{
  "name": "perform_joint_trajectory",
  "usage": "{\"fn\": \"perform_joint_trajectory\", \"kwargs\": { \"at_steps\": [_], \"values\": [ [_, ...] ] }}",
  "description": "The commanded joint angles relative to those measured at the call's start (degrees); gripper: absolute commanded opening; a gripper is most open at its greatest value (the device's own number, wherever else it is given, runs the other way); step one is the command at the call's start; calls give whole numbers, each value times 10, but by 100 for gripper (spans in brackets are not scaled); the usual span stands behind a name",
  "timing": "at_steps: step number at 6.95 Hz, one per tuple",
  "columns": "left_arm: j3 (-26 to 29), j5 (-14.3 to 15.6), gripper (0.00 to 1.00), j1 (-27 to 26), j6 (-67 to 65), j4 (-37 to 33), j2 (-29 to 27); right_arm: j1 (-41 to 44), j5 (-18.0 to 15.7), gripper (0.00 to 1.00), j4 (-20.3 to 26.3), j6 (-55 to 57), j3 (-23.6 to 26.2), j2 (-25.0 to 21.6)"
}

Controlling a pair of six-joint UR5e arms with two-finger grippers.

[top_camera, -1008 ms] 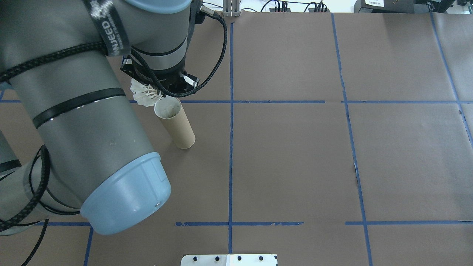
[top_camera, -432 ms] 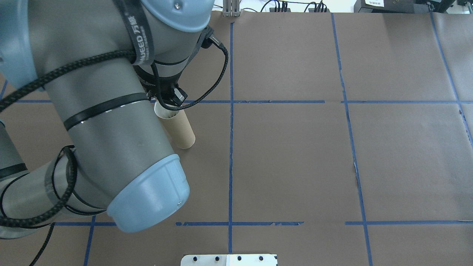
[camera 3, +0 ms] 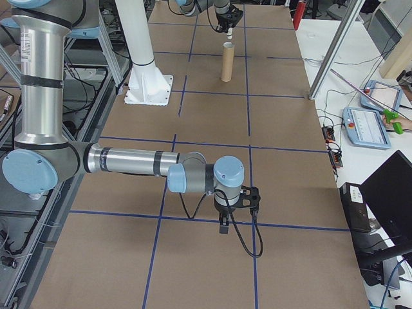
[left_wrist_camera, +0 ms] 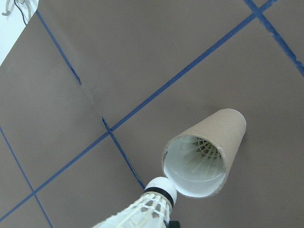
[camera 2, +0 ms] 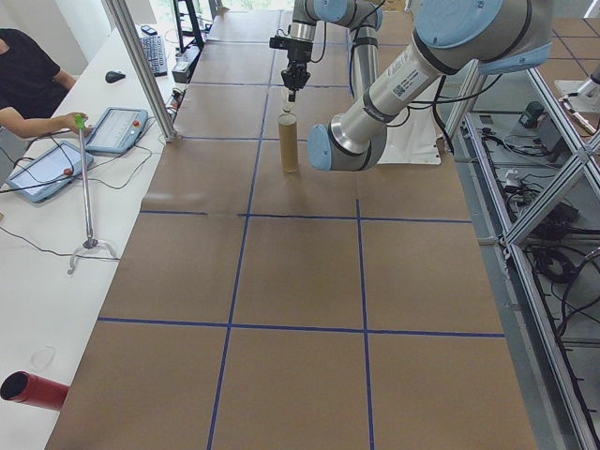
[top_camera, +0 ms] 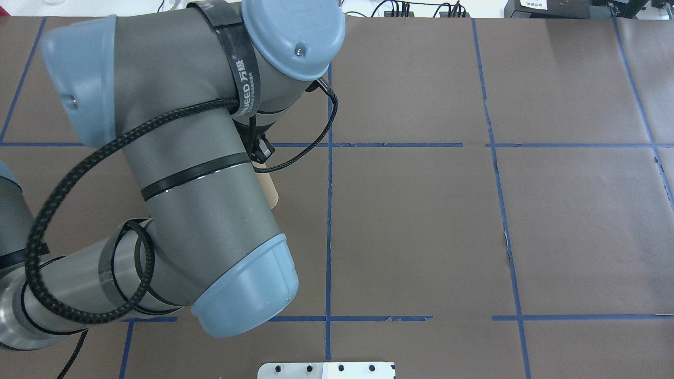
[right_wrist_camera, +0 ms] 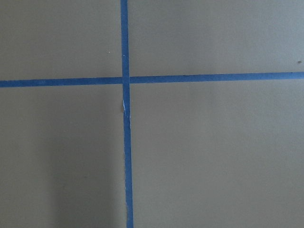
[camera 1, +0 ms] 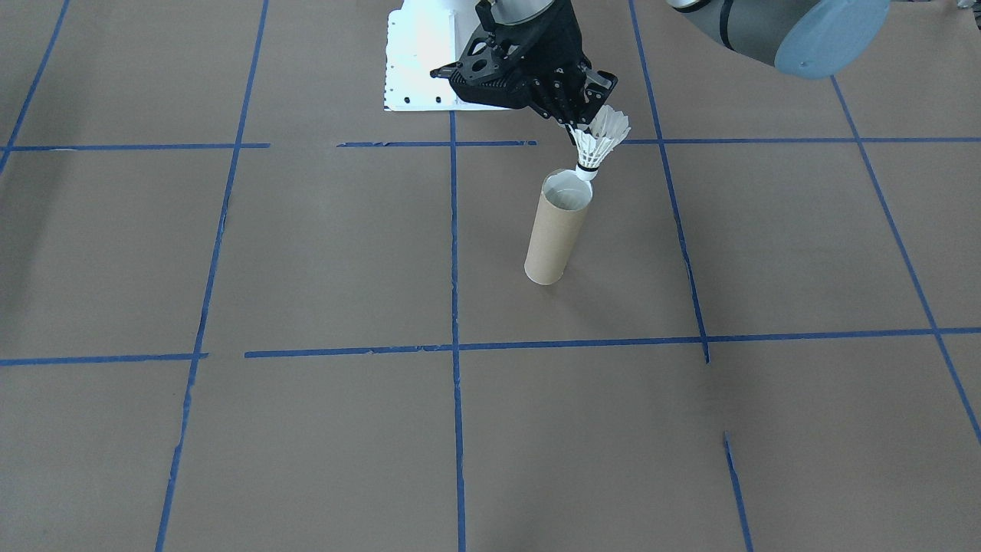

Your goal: Collect badminton balls into bucket

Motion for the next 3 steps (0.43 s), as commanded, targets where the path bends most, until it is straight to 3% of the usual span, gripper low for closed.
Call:
{"fn": "perform_joint_trajectory", "kwargs": {
  "at_steps": [1,3],
  "values": [
    [3,0,0,2,6,-19,1,0,0,100,0,-1,0,-1],
    [19,0,0,8,5,-50,6,0,0,100,0,0,0,0]
  ]
}}
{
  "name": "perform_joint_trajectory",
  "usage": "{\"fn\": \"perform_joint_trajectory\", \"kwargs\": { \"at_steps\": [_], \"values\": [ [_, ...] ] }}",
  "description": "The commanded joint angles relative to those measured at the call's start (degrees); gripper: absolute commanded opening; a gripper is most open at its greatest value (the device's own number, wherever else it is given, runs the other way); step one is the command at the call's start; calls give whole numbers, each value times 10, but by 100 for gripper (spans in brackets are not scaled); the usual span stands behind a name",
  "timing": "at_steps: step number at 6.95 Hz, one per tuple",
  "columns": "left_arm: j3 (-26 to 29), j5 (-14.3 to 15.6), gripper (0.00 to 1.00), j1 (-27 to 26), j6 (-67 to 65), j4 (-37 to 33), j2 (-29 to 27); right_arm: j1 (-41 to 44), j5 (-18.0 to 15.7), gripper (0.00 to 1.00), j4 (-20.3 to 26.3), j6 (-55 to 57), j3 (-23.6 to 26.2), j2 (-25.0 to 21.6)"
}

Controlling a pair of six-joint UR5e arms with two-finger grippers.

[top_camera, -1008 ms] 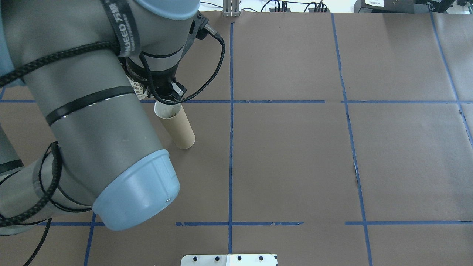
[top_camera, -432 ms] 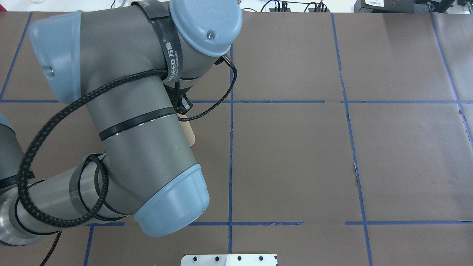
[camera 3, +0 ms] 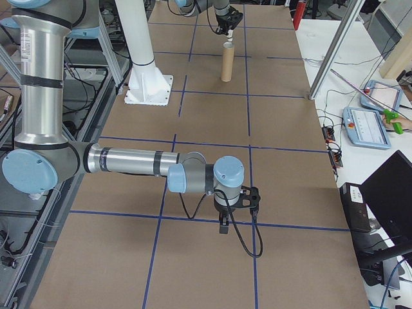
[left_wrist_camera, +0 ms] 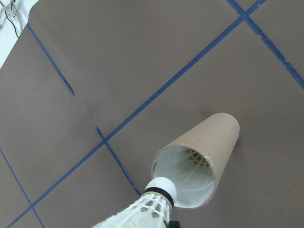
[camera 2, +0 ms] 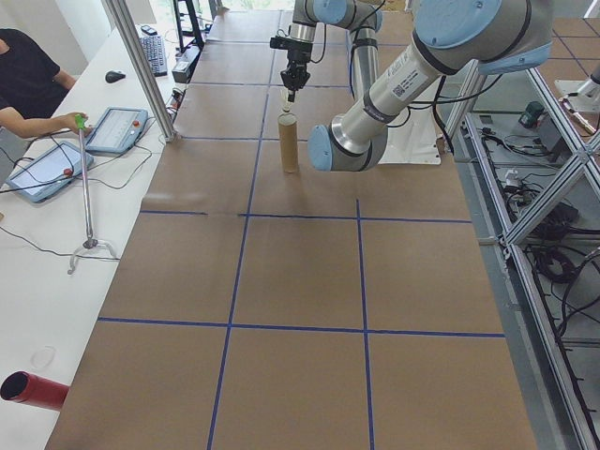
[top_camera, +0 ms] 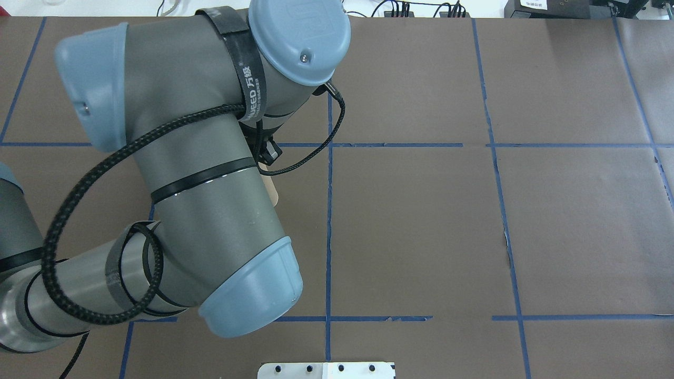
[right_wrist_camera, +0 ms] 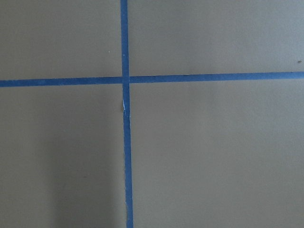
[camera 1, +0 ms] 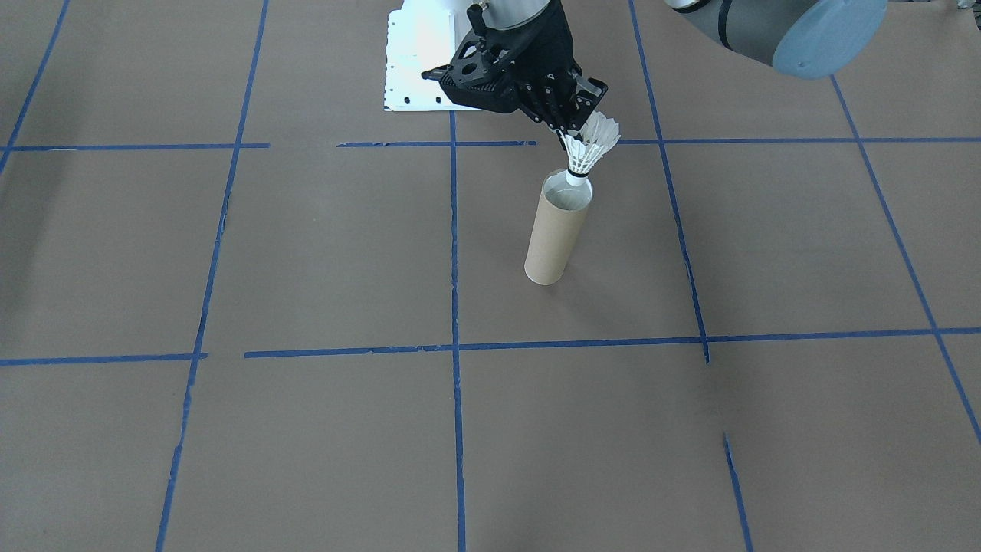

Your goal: Collect badminton balls into bucket

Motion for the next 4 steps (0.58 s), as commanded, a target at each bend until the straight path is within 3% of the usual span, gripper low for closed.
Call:
{"fn": "perform_joint_trajectory", "kwargs": {
  "at_steps": [1,3,4],
  "values": [
    [9,0,0,5,0,-23,10,0,0,100,0,-1,0,0],
    [9,1,0,6,0,-23,16,0,0,100,0,0,0,0],
    [8,1,31,5,0,-23,15,0,0,100,0,-1,0,0]
  ]
}}
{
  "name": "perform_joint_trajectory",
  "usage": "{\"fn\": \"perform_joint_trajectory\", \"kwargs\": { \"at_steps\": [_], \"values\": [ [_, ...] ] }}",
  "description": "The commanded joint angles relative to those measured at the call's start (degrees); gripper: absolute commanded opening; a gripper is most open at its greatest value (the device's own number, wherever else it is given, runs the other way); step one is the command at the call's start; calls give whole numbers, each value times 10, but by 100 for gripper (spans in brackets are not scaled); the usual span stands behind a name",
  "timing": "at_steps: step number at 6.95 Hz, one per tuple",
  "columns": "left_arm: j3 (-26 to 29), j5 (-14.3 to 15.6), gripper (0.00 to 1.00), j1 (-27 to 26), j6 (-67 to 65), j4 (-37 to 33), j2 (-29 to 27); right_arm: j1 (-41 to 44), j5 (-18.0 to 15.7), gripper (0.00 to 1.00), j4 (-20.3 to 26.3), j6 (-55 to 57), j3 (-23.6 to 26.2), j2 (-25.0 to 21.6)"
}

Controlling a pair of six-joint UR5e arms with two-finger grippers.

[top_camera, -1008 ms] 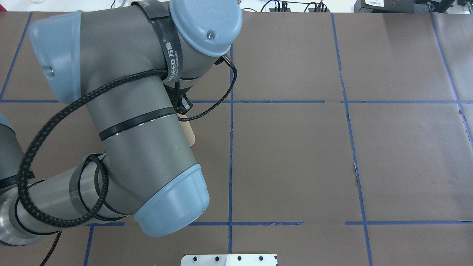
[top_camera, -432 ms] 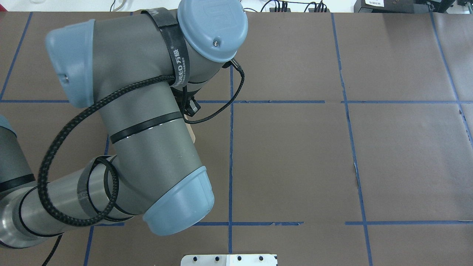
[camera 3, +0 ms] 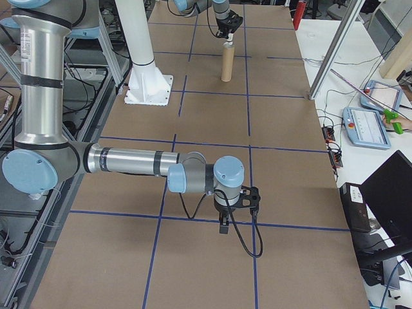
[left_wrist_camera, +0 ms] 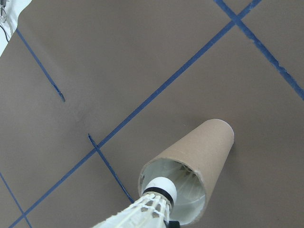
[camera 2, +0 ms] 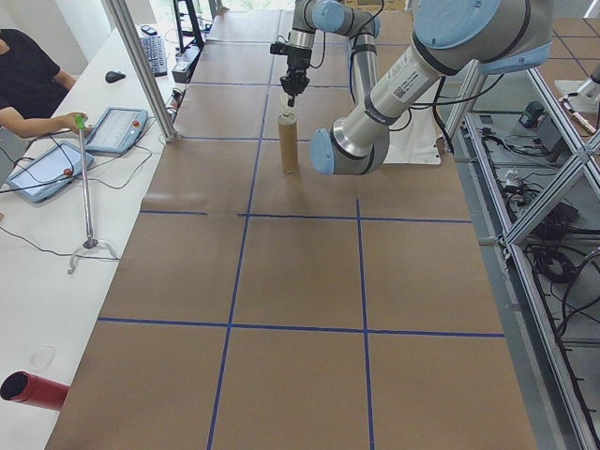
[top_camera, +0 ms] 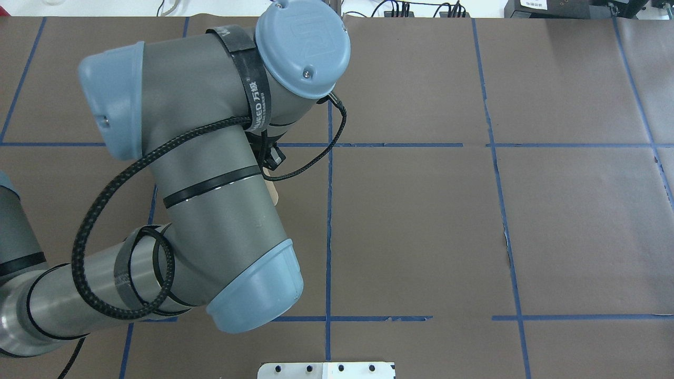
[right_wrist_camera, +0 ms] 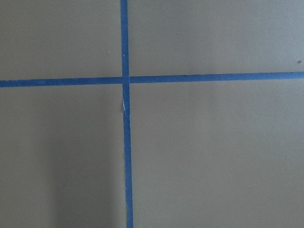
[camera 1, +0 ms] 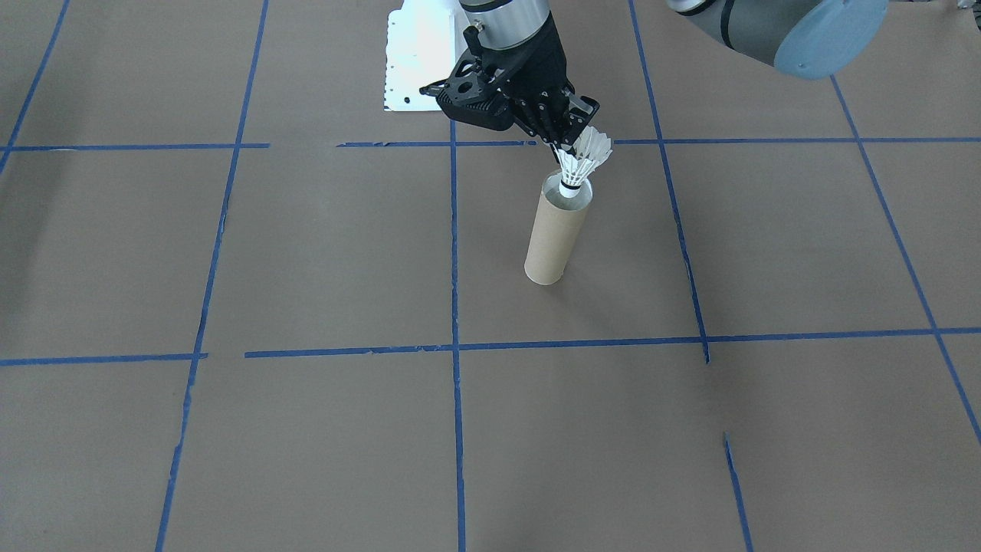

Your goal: Collect badminton balls into bucket

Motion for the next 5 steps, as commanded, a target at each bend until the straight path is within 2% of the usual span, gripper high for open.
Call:
{"fn": "perform_joint_trajectory", "kwargs": {
  "at_steps": [1,3,5],
  "values": [
    [-8,-1,99,0,-4,-13,7,0,0,100,0,-1,0,0],
    [-22,-1,100,-1,-9,-14,10,0,0,100,0,-1,0,0],
    [-63,-3,100,-8,-9,-14,13,0,0,100,0,-1,0,0]
  ]
}}
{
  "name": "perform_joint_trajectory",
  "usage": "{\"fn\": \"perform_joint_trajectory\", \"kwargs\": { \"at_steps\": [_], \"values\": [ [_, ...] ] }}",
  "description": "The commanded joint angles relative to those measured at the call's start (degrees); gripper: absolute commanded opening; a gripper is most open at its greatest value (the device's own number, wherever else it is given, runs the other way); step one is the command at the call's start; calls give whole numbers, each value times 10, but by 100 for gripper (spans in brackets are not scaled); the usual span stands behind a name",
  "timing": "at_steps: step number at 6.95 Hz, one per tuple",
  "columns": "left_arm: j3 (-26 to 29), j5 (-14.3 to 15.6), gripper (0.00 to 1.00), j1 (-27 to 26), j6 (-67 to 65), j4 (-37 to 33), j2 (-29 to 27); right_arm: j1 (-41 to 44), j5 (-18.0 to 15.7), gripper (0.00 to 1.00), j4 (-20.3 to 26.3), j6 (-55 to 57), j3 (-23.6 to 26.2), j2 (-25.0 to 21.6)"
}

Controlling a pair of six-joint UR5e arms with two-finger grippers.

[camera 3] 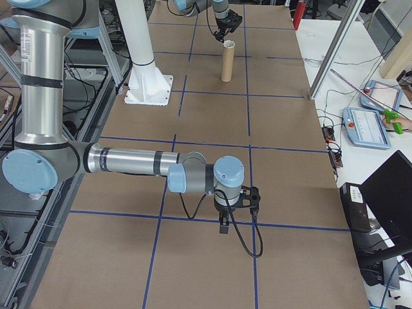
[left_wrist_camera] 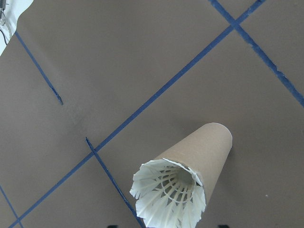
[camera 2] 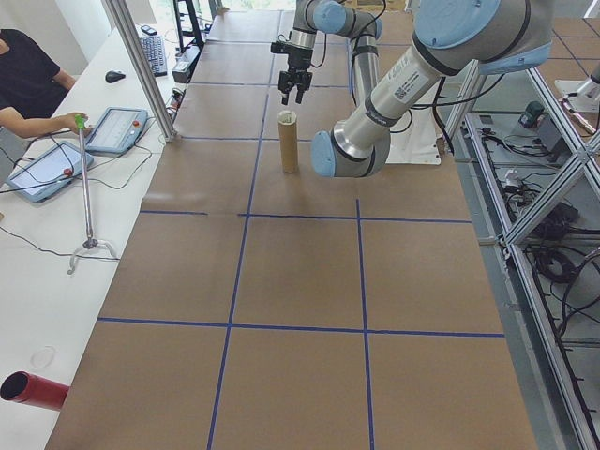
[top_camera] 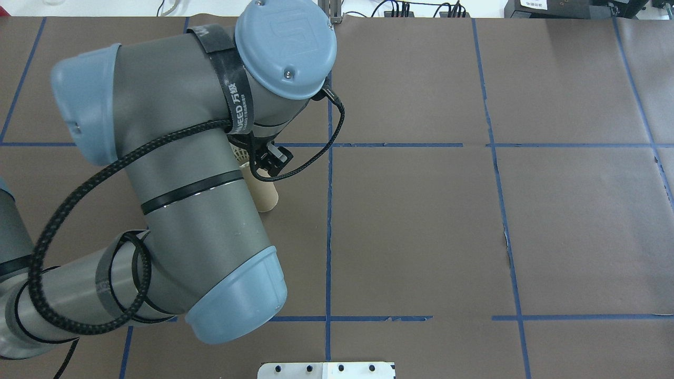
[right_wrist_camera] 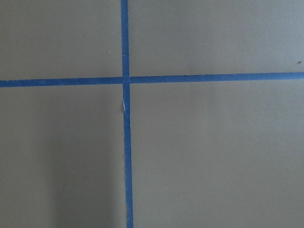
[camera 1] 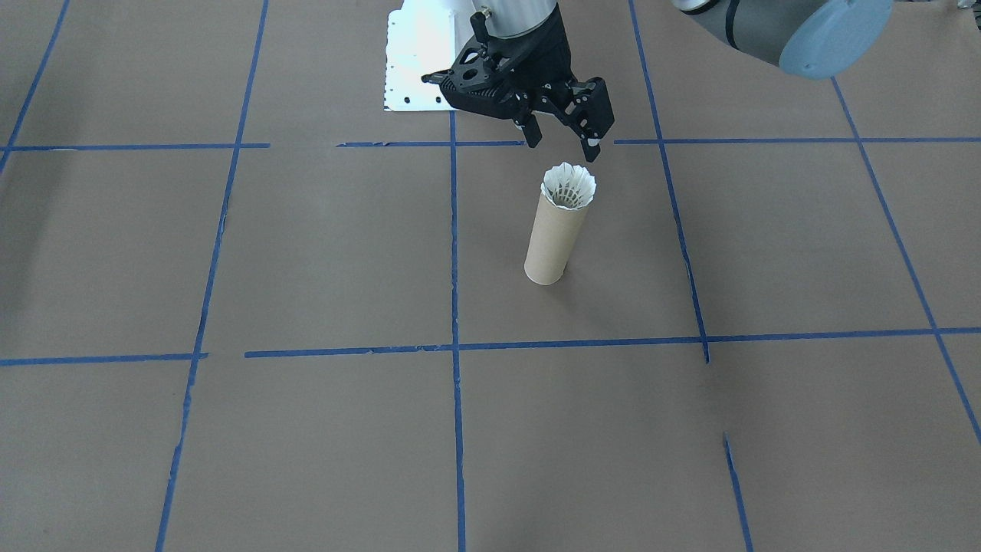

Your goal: Collect badminton balls into bucket

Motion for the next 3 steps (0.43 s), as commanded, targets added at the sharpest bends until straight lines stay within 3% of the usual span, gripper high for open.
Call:
{"fn": "perform_joint_trajectory", "kwargs": {
  "at_steps": [1,2,3],
  "values": [
    [-82,-7,100,-29,2,0,30,0,0,100,0,0,-1,0],
    [-125,-21,100,-42,2,-1,51,0,0,100,0,0,-1,0],
    [-126,-74,100,-87,4,-20,68,0,0,100,0,0,-1,0]
  ]
}}
